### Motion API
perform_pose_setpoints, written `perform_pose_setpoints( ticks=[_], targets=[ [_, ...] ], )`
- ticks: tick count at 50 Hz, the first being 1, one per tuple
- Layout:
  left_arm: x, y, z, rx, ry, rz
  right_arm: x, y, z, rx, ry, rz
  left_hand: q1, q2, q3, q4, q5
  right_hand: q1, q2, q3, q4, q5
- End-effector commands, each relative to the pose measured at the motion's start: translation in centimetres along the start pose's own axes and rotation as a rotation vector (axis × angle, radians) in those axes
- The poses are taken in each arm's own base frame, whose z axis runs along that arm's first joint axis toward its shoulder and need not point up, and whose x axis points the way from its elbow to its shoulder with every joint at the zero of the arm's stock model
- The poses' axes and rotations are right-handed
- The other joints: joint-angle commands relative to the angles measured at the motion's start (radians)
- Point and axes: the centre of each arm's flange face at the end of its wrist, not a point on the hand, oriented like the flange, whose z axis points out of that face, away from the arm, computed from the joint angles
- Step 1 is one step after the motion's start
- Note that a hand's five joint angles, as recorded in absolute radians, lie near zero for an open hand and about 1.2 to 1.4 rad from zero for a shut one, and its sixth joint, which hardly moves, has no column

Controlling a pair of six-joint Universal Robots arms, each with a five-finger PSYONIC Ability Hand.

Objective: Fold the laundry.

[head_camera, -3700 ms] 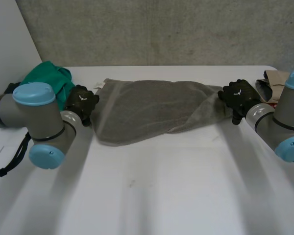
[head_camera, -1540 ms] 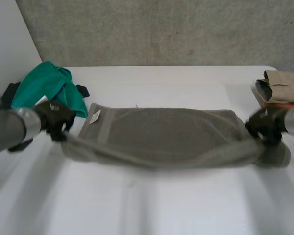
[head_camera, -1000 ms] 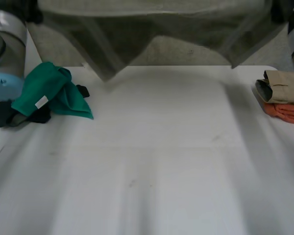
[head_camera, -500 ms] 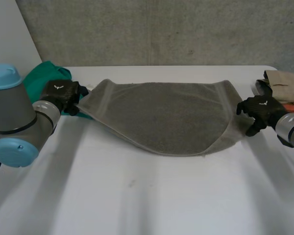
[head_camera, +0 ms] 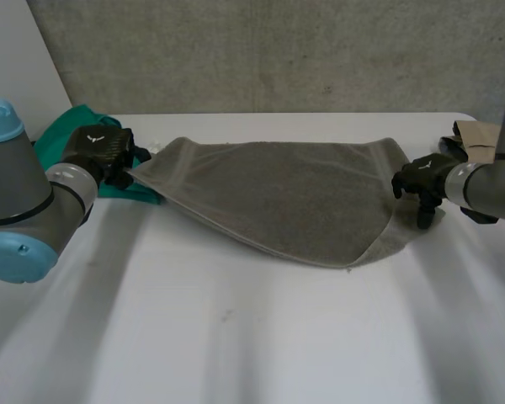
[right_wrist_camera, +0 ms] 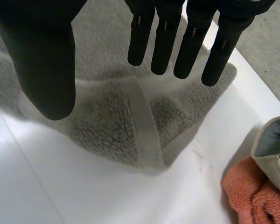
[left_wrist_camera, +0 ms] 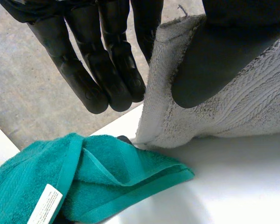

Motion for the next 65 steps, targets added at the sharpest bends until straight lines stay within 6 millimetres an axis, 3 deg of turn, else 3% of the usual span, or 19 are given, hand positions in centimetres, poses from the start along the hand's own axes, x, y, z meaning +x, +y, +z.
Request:
perform_pose_setpoints(
  ticks=[1, 5, 6, 7, 9, 14, 19, 24, 28, 34, 39, 51, 56, 65],
  targets=[
    [0.1, 0.1, 0.0, -0.003, -0.001, 0.005, -0.6, 0.8, 1.8, -0.027, 0.046, -0.047, 0.243, 0.2, 0.208, 0.198, 0.235, 0.086, 0.095, 0.095, 0.088, 0.078],
    [0.0, 0.3, 0.0, -0.012, -0.006, 0.007, -0.9, 1.2, 2.0, -0.055, 0.05, -0.046, 0.243, 0.2, 0.208, 0.198, 0.235, 0.15, 0.159, 0.159, 0.152, 0.142],
    [-0.1, 0.3, -0.1, -0.014, -0.007, 0.009, -0.8, 1.2, 1.9, -0.06, 0.049, -0.044, 0.243, 0.2, 0.208, 0.198, 0.235, 0.252, 0.261, 0.261, 0.254, 0.244],
    [-0.1, 0.4, -0.1, -0.02, -0.005, 0.013, -0.8, 1.1, 1.6, -0.071, 0.041, -0.033, 0.243, 0.2, 0.208, 0.198, 0.235, 0.523, 0.532, 0.533, 0.525, 0.516],
    [-0.2, 0.6, -0.3, -0.033, -0.006, 0.02, -0.5, 0.9, 1.0, -0.077, 0.036, -0.009, 0.243, 0.2, 0.208, 0.198, 0.235, 0.85, 0.859, 0.86, 0.853, 0.843],
    [-0.7, 0.8, -1.4, -0.102, -0.007, 0.071, 1.3, 0.2, -2.2, -0.102, 0.032, 0.111, 0.243, 0.2, 0.208, 0.198, 0.235, 0.852, 0.861, 0.862, 0.854, 0.845],
    [-1.8, 0.9, -4.3, -0.243, 0.009, 0.179, 2.3, 1.0, -6.4, -0.124, -0.052, 0.195, 0.243, 0.2, 0.208, 0.198, 0.235, 0.852, 0.861, 0.862, 0.854, 0.845],
    [-2.5, 2.3, -7.8, -0.464, 0.105, 0.265, 2.4, 4.1, -10.0, -0.24, -0.161, 0.049, 0.243, 0.2, 0.208, 0.198, 0.235, 0.852, 0.861, 0.862, 0.854, 0.845],
    [-2.2, 3.6, -10.5, -0.616, 0.242, 0.307, 2.7, 5.5, -12.4, -0.309, -0.244, -0.087, 0.243, 0.2, 0.208, 0.198, 0.235, 0.852, 0.861, 0.862, 0.854, 0.845],
    [-1.7, 4.3, -12.1, -0.697, 0.371, 0.348, 3.4, 6.4, -12.4, -0.318, -0.247, -0.047, 0.243, 0.2, 0.208, 0.198, 0.235, 0.852, 0.861, 0.862, 0.854, 0.845],
    [-1.9, 3.0, -9.7, -0.557, 0.298, 0.37, 3.6, 6.2, -10.2, -0.24, -0.175, 0.033, 0.243, 0.2, 0.208, 0.198, 0.235, 0.852, 0.861, 0.862, 0.854, 0.845],
    [-0.9, 1.8, 0.0, -0.326, 0.109, 0.252, 5.0, 4.9, -3.7, 0.06, 0.16, 0.169, 0.243, 0.2, 0.208, 0.198, 0.235, 0.852, 0.861, 0.862, 0.854, 0.845],
    [-0.3, 1.5, 2.7, -0.301, 0.027, 0.261, 5.6, 3.9, -0.8, 0.131, 0.299, 0.172, 0.243, 0.2, 0.208, 0.198, 0.235, 0.852, 0.861, 0.862, 0.854, 0.845],
    [1.1, 1.7, 6.2, -0.255, -0.025, 0.286, 4.7, 2.7, 2.8, 0.158, 0.349, 0.138, 0.243, 0.2, 0.208, 0.198, 0.235, 0.852, 0.861, 0.862, 0.854, 0.845]
  ],
)
